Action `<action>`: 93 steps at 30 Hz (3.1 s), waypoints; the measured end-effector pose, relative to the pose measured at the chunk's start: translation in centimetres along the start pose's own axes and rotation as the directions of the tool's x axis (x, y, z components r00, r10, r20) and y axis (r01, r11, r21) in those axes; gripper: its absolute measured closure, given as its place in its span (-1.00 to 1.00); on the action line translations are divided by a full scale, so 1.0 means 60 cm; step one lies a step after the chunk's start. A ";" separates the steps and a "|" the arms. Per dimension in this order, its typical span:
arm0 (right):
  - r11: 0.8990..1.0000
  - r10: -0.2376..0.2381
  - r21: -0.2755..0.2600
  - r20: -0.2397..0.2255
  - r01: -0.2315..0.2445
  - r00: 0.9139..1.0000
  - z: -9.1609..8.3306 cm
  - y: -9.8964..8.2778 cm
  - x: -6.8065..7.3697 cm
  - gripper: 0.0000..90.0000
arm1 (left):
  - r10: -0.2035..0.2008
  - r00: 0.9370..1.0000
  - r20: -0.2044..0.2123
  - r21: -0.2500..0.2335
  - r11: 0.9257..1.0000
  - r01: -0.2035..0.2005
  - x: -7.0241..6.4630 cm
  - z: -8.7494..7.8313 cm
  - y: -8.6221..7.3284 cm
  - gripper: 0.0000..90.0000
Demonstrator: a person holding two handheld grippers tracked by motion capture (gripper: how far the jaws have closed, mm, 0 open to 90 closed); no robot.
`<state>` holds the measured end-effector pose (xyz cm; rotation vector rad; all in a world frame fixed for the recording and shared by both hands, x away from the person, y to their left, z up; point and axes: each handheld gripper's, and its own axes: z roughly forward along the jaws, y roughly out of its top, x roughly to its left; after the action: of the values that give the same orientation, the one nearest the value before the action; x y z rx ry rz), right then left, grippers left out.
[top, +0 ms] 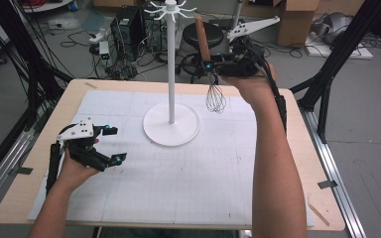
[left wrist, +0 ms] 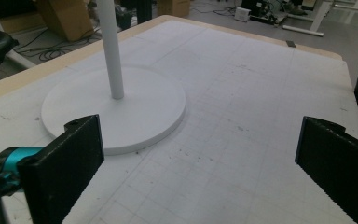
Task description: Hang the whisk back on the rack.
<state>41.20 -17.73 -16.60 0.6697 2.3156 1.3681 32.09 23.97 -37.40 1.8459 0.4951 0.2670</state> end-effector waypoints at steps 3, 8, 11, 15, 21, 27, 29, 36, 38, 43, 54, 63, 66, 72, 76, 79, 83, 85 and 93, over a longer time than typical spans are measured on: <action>1.000 0.007 0.006 0.007 -0.007 1.000 0.005 0.001 -0.005 0.54 | -0.001 1.000 0.003 -0.005 1.000 0.001 0.000 0.000 0.000 -0.96; 1.000 0.021 0.000 0.016 -0.021 1.000 0.009 0.006 -0.011 0.54 | -0.003 1.000 -0.001 -0.001 1.000 0.003 0.001 -0.001 0.000 -0.96; 1.000 0.023 0.001 0.022 -0.023 0.999 0.011 0.010 -0.013 0.54 | 0.000 1.000 0.004 -0.001 1.000 0.000 0.001 -0.001 0.000 -0.96; 1.000 0.020 0.002 0.020 -0.020 1.000 0.014 0.014 -0.014 0.54 | 0.000 1.000 -0.002 -0.002 1.000 0.000 0.001 -0.001 0.000 -0.96; 1.000 0.013 0.007 0.020 -0.013 1.000 0.019 0.019 -0.014 0.54 | 0.001 1.000 -0.001 0.000 1.000 -0.001 0.000 -0.002 0.000 -0.96; 1.000 0.009 0.012 0.018 -0.010 1.000 0.026 0.021 -0.011 0.54 | -0.002 1.000 -0.006 -0.001 1.000 0.002 0.001 -0.004 -0.001 -0.96; 1.000 0.006 0.019 0.017 -0.007 1.000 0.029 0.021 -0.010 0.54 | -0.002 1.000 -0.005 0.000 1.000 0.002 0.001 -0.004 -0.001 -0.96; 1.000 0.010 0.027 0.018 -0.010 1.000 0.038 0.020 -0.014 0.54 | 0.000 1.000 -0.004 0.006 1.000 0.000 0.000 -0.002 -0.002 -0.96; 1.000 0.014 0.024 0.018 -0.014 1.000 0.040 0.021 -0.015 0.54 | 0.002 1.000 -0.004 0.009 1.000 -0.002 0.000 -0.002 -0.002 -0.96; 0.999 0.024 0.029 0.024 -0.024 0.999 0.047 0.021 -0.022 0.54 | -0.002 1.000 -0.004 0.008 1.000 0.002 0.001 -0.002 -0.003 -0.96; 0.999 0.028 0.030 0.016 -0.028 0.999 0.058 0.022 -0.023 0.54 | -0.003 1.000 -0.006 0.011 1.000 0.003 0.002 -0.003 -0.004 -0.96; 0.999 0.022 0.035 0.027 -0.023 0.999 0.058 0.019 -0.022 0.35 | 0.000 1.000 -0.006 0.019 1.000 0.000 0.000 0.000 -0.004 -0.96; 0.999 0.020 0.036 0.035 -0.021 0.999 0.059 0.016 -0.023 0.27 | -0.003 1.000 -0.007 0.016 1.000 0.003 0.001 -0.001 -0.004 -0.96; 1.000 0.020 0.022 0.046 -0.021 0.999 0.055 0.003 -0.023 0.16 | -0.003 1.000 -0.007 0.012 1.000 0.003 0.002 -0.003 -0.004 -0.96; 1.000 0.019 0.013 0.040 -0.020 0.999 0.049 -0.006 -0.018 0.13 | -0.002 1.000 -0.009 0.010 1.000 0.002 0.001 -0.004 -0.003 -0.96; 1.000 0.003 0.015 0.031 -0.003 1.000 0.046 -0.011 -0.013 0.11 | -0.003 1.000 -0.008 0.006 1.000 0.003 0.001 -0.005 -0.003 -0.96; 1.000 -0.010 0.005 0.014 0.009 1.000 0.039 -0.015 -0.005 0.09 | -0.004 1.000 -0.011 0.000 1.000 0.004 0.002 -0.007 -0.002 -0.96; 1.000 -0.018 -0.007 0.003 0.018 1.000 0.035 -0.018 -0.001 0.07 | -0.004 1.000 -0.010 -0.002 1.000 0.004 0.002 -0.007 -0.002 -0.96; 1.000 -0.007 -0.019 -0.009 0.006 1.000 0.022 -0.041 0.004 -0.04 | -0.003 1.000 -0.009 -0.001 1.000 0.003 0.002 -0.008 -0.002 -0.96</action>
<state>41.16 -17.68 -19.41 0.6508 2.3067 1.3916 31.96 24.46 -37.33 1.8436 0.5037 0.2732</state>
